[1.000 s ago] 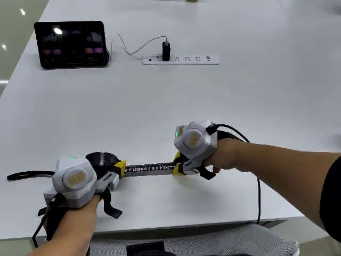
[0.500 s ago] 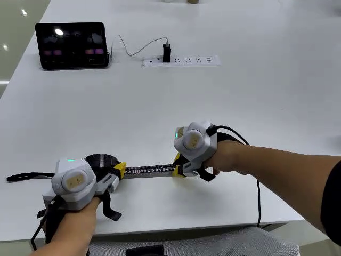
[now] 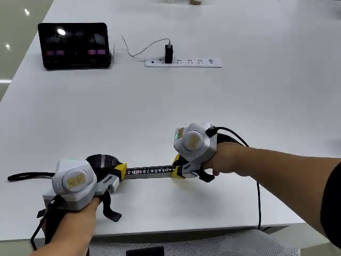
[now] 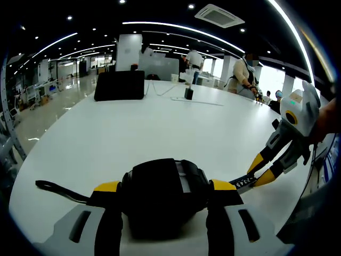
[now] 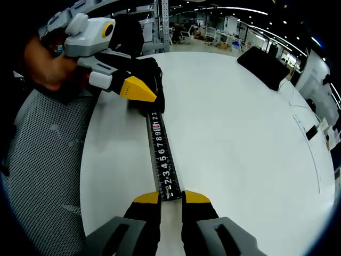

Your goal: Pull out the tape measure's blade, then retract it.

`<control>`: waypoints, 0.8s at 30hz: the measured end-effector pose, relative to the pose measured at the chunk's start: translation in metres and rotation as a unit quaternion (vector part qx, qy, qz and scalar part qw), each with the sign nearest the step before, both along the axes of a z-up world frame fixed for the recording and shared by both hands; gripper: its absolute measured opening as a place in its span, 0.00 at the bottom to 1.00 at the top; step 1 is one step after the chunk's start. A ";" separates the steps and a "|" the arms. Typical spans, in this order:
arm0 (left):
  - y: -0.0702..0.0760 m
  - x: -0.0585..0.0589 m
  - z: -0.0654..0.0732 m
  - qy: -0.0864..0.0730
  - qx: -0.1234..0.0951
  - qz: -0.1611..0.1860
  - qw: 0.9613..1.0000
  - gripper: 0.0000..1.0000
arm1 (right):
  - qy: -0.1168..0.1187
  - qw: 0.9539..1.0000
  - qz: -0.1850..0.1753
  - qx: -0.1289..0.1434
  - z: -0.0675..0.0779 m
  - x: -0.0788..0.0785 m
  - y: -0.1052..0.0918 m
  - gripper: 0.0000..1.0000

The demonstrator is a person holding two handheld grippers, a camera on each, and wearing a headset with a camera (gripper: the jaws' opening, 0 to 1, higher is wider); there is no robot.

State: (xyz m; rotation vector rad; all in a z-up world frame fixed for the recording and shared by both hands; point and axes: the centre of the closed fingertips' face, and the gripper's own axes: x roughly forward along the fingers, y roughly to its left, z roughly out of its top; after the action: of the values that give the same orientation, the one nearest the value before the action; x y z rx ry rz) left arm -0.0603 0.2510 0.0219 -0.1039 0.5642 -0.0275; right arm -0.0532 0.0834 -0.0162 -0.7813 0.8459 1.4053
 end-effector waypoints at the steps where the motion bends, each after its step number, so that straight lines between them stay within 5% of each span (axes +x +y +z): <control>1: 0.000 0.000 0.000 0.000 0.000 0.000 1.000 0.58 | 0.000 1.000 0.000 0.001 0.000 0.000 0.001 0.11; 24: 0.000 0.000 0.000 0.000 -0.002 -0.002 1.000 0.58 | -0.002 1.000 -0.003 0.007 0.001 -0.001 0.008 0.11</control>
State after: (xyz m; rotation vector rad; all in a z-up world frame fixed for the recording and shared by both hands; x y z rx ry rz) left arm -0.0602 0.2510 0.0220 -0.1063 0.5642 -0.0315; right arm -0.0540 0.0918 -0.0155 -0.7702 0.8335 1.4016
